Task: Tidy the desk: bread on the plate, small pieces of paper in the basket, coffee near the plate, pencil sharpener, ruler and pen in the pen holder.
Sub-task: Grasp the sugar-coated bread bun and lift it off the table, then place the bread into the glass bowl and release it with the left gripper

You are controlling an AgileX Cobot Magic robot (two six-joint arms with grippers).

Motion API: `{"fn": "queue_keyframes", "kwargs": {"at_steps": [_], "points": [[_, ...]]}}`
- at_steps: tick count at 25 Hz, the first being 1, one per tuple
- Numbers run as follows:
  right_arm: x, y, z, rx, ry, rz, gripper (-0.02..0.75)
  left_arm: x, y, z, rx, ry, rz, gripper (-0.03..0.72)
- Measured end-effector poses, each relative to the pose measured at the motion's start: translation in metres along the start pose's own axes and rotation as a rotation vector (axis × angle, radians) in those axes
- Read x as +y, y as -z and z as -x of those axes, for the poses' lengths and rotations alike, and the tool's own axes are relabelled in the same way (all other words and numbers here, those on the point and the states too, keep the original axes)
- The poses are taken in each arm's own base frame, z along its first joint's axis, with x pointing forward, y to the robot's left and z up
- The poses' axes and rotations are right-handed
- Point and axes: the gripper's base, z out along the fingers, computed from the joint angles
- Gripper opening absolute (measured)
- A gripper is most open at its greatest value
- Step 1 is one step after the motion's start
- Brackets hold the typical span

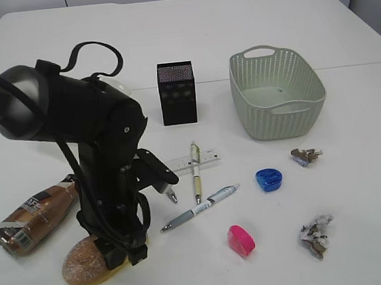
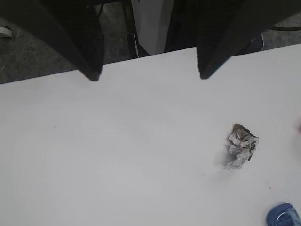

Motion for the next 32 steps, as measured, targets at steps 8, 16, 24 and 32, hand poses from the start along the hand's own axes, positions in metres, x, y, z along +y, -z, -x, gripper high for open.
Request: {"fn": "queue_keyframes", "kwargs": {"at_steps": [8,16,24,32], "points": [[0.0,0.0,0.0,0.0,0.001,-0.002,0.486,0.001,0.016,0.003,0.042,0.016,-0.018,0.232],[-0.001,0.0,0.0,-0.003,0.005,-0.014,0.486,0.005,0.076,0.03,-0.164,0.081,-0.065,0.224],[-0.001,0.0,0.0,-0.003,0.005,-0.014,0.486,0.037,0.145,0.025,-0.372,0.246,-0.077,0.223],[-0.001,0.0,0.0,-0.003,0.005,-0.014,0.486,0.136,0.174,-0.008,-0.493,0.551,-0.053,0.224]]}}
